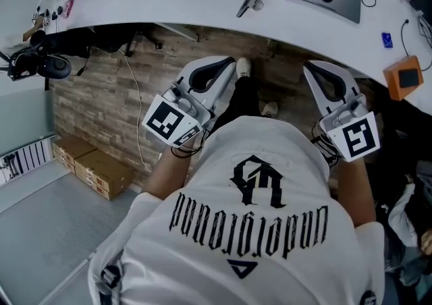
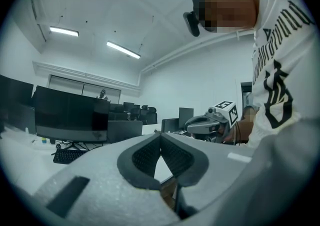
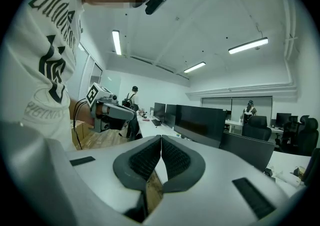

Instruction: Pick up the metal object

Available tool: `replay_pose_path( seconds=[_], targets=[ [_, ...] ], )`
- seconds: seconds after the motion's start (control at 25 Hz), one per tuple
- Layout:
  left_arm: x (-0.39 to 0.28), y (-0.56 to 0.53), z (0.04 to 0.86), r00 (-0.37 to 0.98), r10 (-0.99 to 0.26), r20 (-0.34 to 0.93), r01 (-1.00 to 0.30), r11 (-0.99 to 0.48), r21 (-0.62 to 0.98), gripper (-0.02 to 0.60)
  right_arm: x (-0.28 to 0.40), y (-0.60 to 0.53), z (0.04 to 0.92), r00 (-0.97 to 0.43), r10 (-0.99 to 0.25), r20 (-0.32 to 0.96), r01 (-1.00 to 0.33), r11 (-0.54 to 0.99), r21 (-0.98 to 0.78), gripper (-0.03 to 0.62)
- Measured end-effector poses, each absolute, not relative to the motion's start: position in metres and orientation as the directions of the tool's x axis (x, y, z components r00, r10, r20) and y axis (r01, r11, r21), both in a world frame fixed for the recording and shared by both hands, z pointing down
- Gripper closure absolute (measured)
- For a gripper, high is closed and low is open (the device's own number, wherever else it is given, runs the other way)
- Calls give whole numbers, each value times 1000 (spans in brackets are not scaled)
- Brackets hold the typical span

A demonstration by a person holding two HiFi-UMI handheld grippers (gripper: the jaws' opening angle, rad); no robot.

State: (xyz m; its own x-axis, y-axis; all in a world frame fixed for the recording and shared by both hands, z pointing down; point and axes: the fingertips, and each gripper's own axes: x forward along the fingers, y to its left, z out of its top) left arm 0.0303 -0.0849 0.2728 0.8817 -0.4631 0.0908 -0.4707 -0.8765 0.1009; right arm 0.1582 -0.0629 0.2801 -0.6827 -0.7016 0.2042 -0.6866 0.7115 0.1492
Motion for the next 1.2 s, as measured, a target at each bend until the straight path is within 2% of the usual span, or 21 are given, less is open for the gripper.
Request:
replay_pose_path(
  seconds=[0.52,1.2],
  targets=[
    [57,-175,284,918,-380,110,-392,-913,111,566,160,-147,295,-667,-702,251,-700,705,114,579],
    [38,-328,349,923,-313,225,-353,-920,172,566,128,-305,356,-668,-678,307,-734,669,-118,577]
  ],
)
